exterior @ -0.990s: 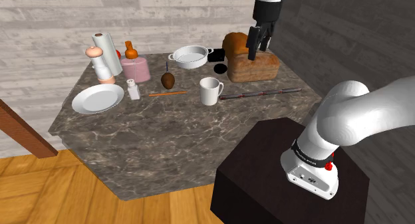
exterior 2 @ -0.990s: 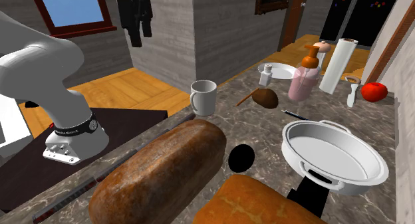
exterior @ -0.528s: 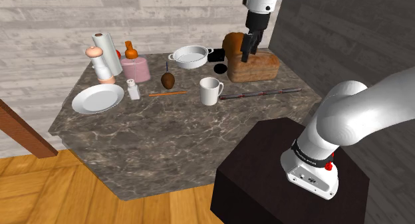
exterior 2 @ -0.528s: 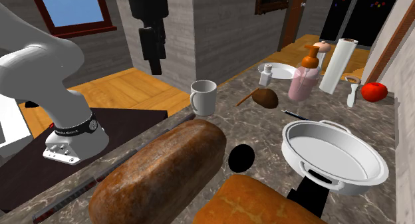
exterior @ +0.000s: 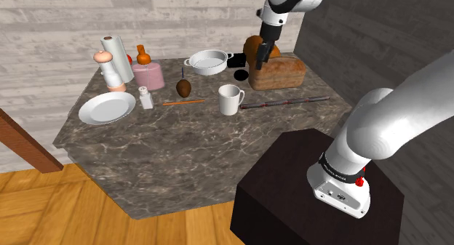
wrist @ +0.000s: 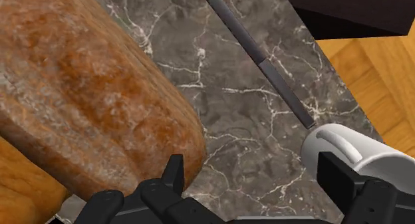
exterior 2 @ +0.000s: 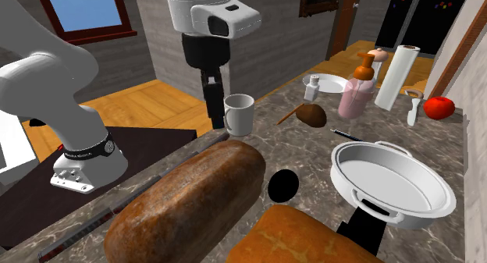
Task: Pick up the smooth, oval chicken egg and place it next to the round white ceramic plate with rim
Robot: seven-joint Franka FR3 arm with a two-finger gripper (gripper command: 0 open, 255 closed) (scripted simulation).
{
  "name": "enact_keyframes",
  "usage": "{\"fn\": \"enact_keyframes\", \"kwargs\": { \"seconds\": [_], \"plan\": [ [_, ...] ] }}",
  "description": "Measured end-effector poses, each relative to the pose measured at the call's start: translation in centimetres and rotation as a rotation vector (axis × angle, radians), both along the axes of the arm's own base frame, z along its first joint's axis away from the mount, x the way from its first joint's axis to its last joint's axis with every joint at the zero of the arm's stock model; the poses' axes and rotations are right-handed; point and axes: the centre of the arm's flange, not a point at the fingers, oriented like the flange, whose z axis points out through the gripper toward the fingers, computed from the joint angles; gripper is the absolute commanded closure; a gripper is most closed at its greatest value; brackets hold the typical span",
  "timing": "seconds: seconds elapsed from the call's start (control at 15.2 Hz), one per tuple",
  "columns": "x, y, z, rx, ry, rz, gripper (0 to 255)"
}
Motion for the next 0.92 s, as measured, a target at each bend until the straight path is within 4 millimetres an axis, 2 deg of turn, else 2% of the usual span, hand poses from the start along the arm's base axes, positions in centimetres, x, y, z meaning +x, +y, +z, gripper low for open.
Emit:
{"fn": "enact_keyframes", "kwargs": {
  "seconds": [0.2,0.4,0.53,0.66,0.92],
  "plan": [
    [2.9,-2.2,-1.9,0.016,-0.023,0.037,0],
    [5.8,-4.5,-1.3,0.022,-0.102,0.073,0],
    [7.5,-5.9,-1.8,0.02,-0.152,0.093,0],
    [10.3,-7.3,-5.2,0.012,-0.15,0.111,0],
    [12.6,-8.5,-9.6,0.071,-0.082,0.162,0]
  ]
}}
